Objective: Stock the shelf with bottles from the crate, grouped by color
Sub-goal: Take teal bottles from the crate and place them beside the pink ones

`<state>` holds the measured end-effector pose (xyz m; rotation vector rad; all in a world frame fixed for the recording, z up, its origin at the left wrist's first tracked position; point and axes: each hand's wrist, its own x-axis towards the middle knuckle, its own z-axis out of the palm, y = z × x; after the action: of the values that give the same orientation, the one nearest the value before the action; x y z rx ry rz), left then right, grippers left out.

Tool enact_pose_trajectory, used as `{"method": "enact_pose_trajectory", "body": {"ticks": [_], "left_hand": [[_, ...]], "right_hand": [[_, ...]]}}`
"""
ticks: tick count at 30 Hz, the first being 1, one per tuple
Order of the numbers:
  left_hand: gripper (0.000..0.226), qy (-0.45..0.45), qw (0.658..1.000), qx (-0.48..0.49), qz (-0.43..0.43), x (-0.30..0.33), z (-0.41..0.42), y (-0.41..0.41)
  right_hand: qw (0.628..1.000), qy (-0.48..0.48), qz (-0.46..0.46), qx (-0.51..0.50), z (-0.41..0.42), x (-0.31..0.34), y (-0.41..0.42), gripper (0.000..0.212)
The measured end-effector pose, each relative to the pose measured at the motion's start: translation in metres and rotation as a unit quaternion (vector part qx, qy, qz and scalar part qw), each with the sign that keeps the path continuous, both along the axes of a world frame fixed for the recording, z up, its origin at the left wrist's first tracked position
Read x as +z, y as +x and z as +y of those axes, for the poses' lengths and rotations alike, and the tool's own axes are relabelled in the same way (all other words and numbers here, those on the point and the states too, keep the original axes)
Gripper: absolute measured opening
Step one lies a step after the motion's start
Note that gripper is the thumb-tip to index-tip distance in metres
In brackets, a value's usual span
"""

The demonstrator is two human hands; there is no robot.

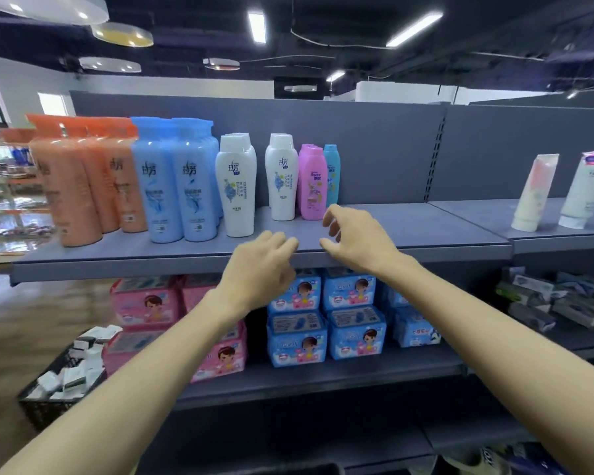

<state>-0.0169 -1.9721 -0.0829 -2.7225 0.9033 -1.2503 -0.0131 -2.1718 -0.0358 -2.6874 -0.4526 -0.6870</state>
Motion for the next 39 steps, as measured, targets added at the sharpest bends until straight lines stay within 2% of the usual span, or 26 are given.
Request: {"method": "enact_pose_trajectory", "body": {"ticks": [2,7,14,18,23,27,30,33,39], "left_hand": [[0.018,0.022,1.0,-0.019,0.006,-0.026,0.003,-0.013],[0.019,0.017,0.995,-0.01,0.1,-0.088,0.004,-0.023],[0.029,-0.006,0.978,-0.004,0.208,-0.162,-0.006,-0.029],[0.021,-0.025,0.956,0.016,0.291,-0.226,-0.012,-0.04],[0.019,-0.038,0.9,0.063,0.43,-0.32,-0.013,-0.067],[0.023,-0.041,0.856,0.094,0.507,-0.376,-0.013,-0.092],[0.027,-0.039,0.835,0.117,0.537,-0.409,-0.015,-0.105],[0.033,-0.048,0.812,0.137,0.565,-0.442,-0.017,-0.114],[0.029,-0.075,0.788,0.172,0.586,-0.493,-0.022,-0.105]], "right_hand": [[1.0,-0.006,0.005,-0.003,0.0,-0.024,-0.014,0.025],[0.995,-0.051,0.087,-0.004,-0.004,-0.092,-0.034,0.031],[0.981,-0.05,0.185,-0.012,-0.012,-0.179,-0.03,0.033],[0.967,-0.049,0.246,-0.032,-0.015,-0.249,-0.031,0.034],[0.926,-0.049,0.373,-0.031,-0.018,-0.352,-0.045,0.035],[0.892,-0.043,0.45,-0.029,-0.015,-0.425,-0.06,0.034],[0.865,-0.053,0.499,-0.028,-0.007,-0.474,-0.071,0.038],[0.838,-0.075,0.54,-0.024,0.002,-0.519,-0.078,0.051],[0.783,-0.069,0.615,-0.07,0.015,-0.586,-0.073,0.071]]}}
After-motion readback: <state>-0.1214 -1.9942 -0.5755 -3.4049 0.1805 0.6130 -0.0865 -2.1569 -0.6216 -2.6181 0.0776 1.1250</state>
